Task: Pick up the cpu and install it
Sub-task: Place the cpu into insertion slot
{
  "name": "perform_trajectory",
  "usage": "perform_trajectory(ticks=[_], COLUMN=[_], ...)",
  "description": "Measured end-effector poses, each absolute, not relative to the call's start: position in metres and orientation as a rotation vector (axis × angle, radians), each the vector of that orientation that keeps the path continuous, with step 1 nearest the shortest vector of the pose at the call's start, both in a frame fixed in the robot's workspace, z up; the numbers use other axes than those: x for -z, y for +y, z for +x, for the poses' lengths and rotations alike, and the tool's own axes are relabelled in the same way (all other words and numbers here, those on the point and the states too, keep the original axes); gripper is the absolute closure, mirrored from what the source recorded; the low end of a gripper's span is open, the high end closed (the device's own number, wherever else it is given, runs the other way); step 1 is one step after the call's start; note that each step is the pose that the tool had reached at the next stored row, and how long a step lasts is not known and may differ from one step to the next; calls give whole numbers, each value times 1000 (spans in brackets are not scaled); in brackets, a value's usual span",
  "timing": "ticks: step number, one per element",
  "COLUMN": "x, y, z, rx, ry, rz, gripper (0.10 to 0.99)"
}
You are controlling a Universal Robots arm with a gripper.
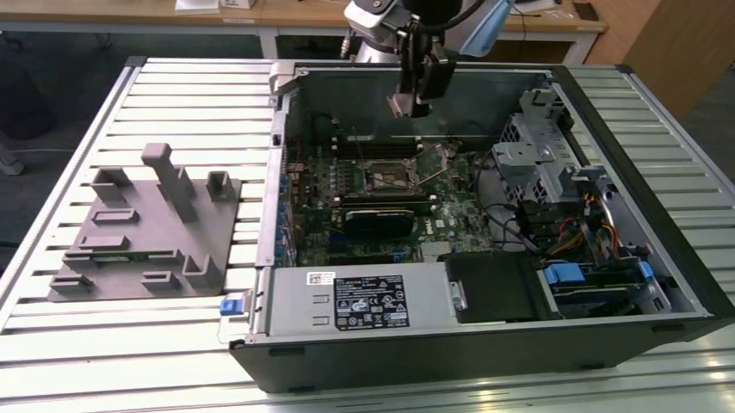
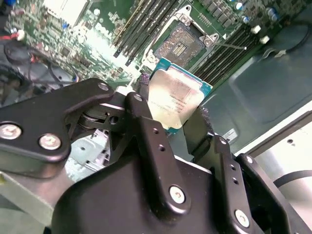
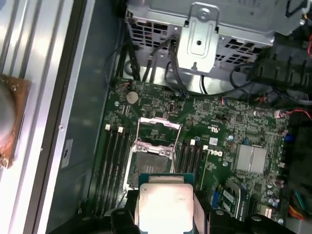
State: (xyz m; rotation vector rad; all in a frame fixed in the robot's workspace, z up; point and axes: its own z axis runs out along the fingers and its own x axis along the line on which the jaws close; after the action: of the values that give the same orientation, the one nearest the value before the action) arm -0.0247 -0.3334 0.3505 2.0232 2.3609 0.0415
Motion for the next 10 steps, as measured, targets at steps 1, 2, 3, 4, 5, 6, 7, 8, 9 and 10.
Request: perform_trajectory(ticks=[1,2,3,4,5,6,7,8,9,10], x=[-350,-350,-349,-349,-349,-348,-348,-348,-347,-347], y=[-333,-333,-333,-333,-333,-333,-333,-333,-333,-333], z=[-25,-25,-25,-25,-25,-25,-25,-25,-25,-25], rx=[-41,-41,-40,-40,-39,-39,-39,-38,-38,-37], ry=[2344,2326,2306,2288,2270,2253,2235,2217,2198,2179], rz=[2043,2062,2084,2104,2123,2141,2160,2178,2196,2215], gripper=[557,557,557,557,557,557,557,557,557,557])
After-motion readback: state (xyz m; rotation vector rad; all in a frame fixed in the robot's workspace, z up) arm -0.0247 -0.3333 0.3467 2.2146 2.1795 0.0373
